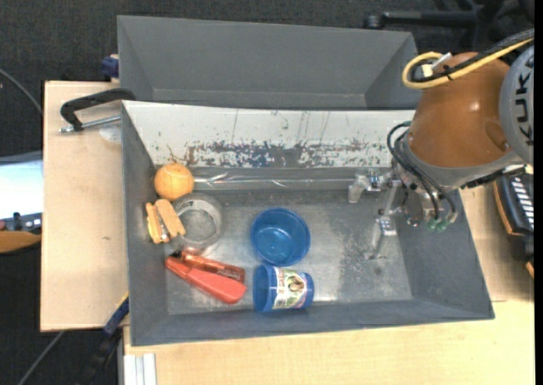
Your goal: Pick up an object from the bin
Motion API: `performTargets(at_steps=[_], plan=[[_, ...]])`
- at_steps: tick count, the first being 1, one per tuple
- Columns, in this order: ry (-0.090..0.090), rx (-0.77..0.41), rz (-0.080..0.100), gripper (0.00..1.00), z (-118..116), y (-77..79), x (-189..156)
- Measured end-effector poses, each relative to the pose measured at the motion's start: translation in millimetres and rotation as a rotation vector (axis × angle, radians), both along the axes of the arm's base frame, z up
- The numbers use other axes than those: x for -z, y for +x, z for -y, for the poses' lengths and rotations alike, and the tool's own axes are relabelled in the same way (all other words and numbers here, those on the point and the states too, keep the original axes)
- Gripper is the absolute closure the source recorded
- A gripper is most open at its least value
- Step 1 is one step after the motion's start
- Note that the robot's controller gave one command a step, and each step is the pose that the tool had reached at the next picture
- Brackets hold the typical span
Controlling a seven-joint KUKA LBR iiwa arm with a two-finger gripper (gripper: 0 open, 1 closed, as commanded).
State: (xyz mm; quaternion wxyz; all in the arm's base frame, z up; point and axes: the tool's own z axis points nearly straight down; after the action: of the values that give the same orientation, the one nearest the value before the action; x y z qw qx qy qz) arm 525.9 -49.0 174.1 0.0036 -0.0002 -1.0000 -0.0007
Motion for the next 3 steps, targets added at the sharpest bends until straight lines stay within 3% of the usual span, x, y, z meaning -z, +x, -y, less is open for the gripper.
performTargets(at_steps=[1,2,3], plan=[[-0.001,-0.001,0.009,0.0,0,1.8,-5],[0.0,-0.026,0.011,0.0,-23,15.4,47],[0.001,0.08,0.005,0.0,-48,9.6,84]])
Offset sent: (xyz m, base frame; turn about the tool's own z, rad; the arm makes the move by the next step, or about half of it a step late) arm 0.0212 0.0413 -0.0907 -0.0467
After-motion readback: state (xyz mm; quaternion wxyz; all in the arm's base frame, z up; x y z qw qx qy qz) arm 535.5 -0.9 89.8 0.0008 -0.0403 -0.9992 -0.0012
